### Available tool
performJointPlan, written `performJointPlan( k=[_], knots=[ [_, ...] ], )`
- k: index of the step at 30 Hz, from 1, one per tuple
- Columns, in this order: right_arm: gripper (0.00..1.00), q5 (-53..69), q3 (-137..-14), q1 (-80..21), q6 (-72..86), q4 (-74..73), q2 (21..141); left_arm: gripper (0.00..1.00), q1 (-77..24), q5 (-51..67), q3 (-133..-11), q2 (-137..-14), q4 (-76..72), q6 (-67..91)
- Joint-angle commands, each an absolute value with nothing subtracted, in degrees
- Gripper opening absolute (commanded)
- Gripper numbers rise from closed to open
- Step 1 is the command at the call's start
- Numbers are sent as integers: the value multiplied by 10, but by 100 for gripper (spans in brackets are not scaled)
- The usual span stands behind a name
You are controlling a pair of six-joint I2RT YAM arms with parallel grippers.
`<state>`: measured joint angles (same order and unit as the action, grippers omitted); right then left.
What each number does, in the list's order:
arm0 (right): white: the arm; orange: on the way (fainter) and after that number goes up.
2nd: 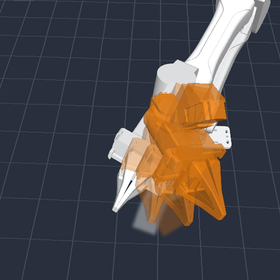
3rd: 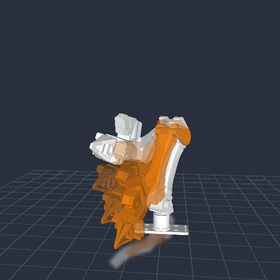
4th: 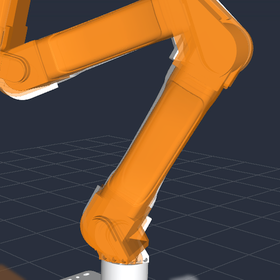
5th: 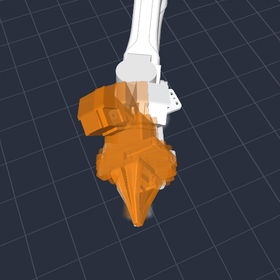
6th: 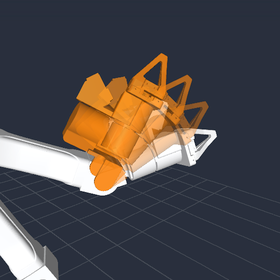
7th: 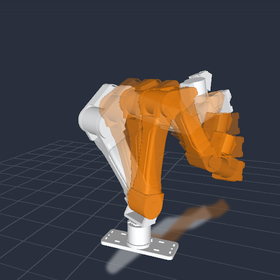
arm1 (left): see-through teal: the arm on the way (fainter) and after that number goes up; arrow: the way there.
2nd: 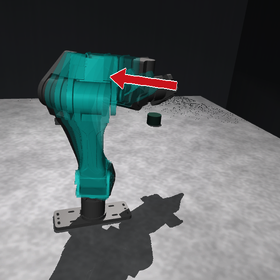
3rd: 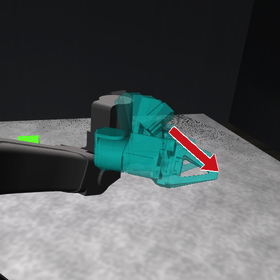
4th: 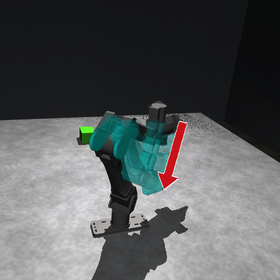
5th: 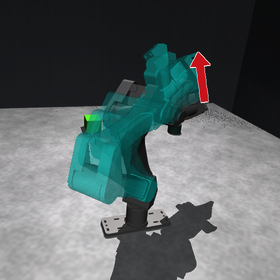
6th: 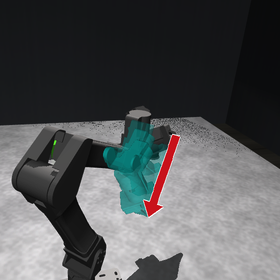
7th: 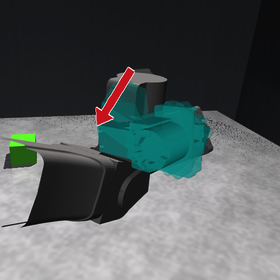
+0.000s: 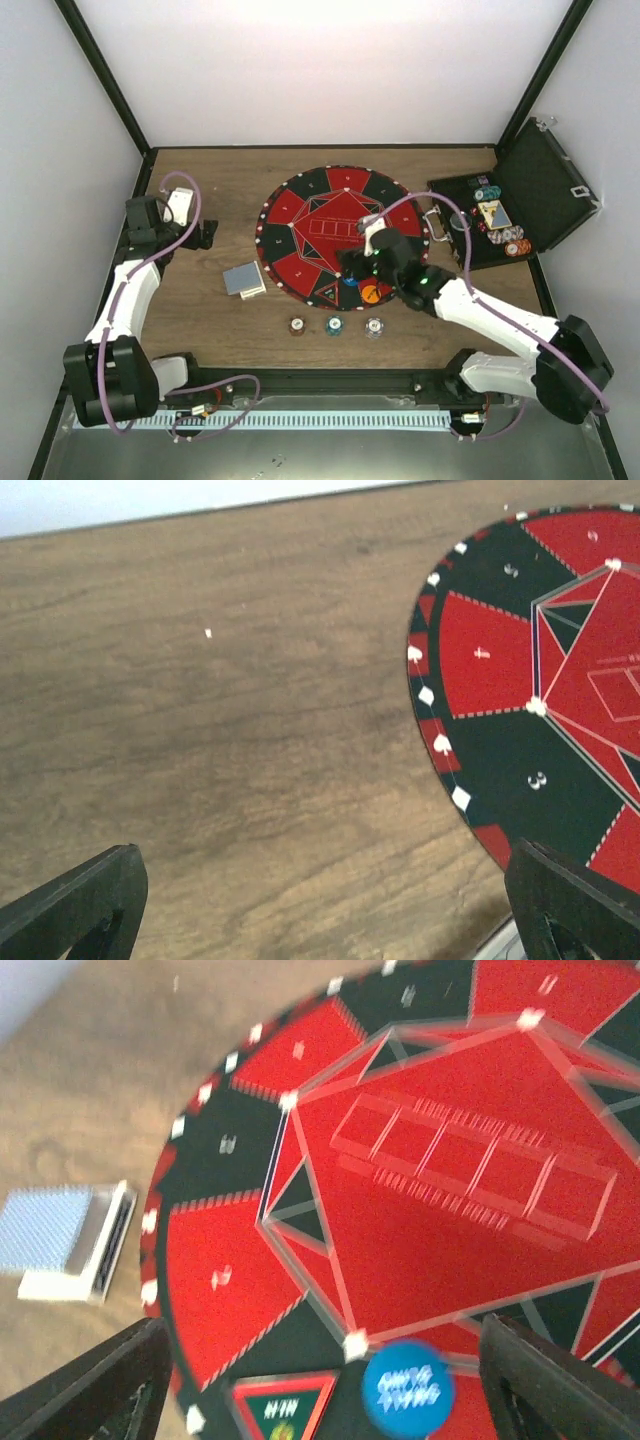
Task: Distribute texas hold em gaming equipment
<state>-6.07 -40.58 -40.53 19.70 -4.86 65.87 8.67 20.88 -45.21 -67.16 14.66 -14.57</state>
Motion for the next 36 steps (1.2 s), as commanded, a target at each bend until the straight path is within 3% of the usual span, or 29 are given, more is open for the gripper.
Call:
performJointPlan(
  k=[1,6,10,27,36],
  knots=[
    [84,-148,-410,-502,270,-142,695,100,91,210,-481,-687,230,-162],
    [69,-158,-422,-581,323,-181,759,100,93,209,-488,-693,254,-154],
    [63,-138,-426,-590,336,-184,784,100,93,204,-481,-685,258,-157],
    [62,-110,-505,-577,299,-220,910,100,93,204,-475,-666,239,-143],
    [51,-90,-518,-553,271,-207,946,100,93,197,-477,-671,234,-137]
  ],
)
